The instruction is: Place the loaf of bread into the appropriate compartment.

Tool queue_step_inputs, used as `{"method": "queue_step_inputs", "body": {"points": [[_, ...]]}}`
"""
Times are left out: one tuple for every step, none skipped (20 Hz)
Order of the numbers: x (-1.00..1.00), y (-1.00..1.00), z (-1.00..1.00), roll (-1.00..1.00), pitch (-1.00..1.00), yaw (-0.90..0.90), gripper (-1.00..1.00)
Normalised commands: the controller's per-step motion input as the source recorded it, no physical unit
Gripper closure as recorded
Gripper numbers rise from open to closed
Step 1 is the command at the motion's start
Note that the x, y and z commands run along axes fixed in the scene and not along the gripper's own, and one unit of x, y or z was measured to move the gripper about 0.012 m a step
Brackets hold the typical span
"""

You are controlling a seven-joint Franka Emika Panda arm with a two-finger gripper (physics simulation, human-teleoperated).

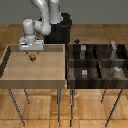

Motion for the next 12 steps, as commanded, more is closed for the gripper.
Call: {"method": "queue_step_inputs", "body": {"points": [[0.00, 0.00, 0.00, 0.00, 0.00, 0.00, -1.00], [0.00, 0.00, -1.00, 0.00, 0.00, 0.00, -1.00], [0.00, 0.00, -1.00, 0.00, 0.00, 0.00, -1.00], [0.00, 0.00, -1.00, 0.00, 0.00, 0.00, -1.00], [0.00, 0.00, -1.00, 0.00, 0.00, 0.00, -1.00], [0.00, 0.00, -1.00, 0.00, 0.00, 0.00, -1.00], [0.00, 0.00, -1.00, 0.00, 0.00, 0.00, -1.00], [0.00, 0.00, 0.00, 0.00, 0.00, 0.00, -1.00], [0.00, 0.00, 0.00, 0.00, 0.00, 0.00, -1.00], [0.00, 0.00, 0.00, 0.00, 0.00, 0.00, 1.00], [0.00, 0.00, 0.00, 0.00, 0.00, 0.00, 1.00], [0.00, 0.00, 0.00, 0.00, 0.00, 0.00, 1.00]]}}
